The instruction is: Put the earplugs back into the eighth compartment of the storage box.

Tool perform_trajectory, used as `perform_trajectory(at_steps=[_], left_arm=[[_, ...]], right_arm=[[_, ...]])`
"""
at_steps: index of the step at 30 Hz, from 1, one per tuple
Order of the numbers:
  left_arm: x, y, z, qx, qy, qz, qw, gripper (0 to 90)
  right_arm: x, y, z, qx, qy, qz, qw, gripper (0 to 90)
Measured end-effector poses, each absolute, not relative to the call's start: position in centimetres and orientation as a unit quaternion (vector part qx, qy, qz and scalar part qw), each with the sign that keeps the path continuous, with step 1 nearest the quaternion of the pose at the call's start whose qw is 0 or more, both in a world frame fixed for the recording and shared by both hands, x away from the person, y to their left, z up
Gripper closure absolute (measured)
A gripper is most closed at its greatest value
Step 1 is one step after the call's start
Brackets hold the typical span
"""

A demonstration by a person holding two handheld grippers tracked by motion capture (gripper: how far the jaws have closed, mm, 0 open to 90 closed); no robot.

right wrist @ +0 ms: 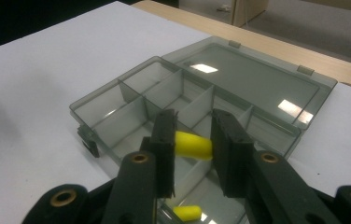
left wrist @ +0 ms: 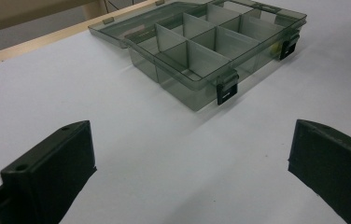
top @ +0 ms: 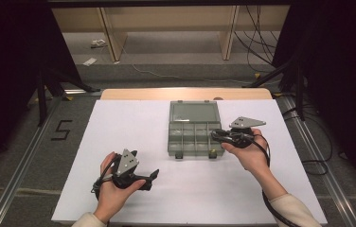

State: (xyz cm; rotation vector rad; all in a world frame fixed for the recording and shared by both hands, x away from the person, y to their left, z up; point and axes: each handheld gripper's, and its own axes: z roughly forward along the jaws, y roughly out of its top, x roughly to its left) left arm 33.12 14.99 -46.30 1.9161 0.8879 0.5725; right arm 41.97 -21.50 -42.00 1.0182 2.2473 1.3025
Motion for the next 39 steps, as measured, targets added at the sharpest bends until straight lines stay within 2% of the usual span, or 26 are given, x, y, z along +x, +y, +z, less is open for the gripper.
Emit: perform_trajectory(at_steps=[39], left_arm=[[33.1, 15.0, -46.3, 0.778, 0.360, 0.232, 0.459, 0.0]], right_arm=[[43.8, -21.7, -44.3, 0.386, 0.802, 0.423, 0.174, 71.3]])
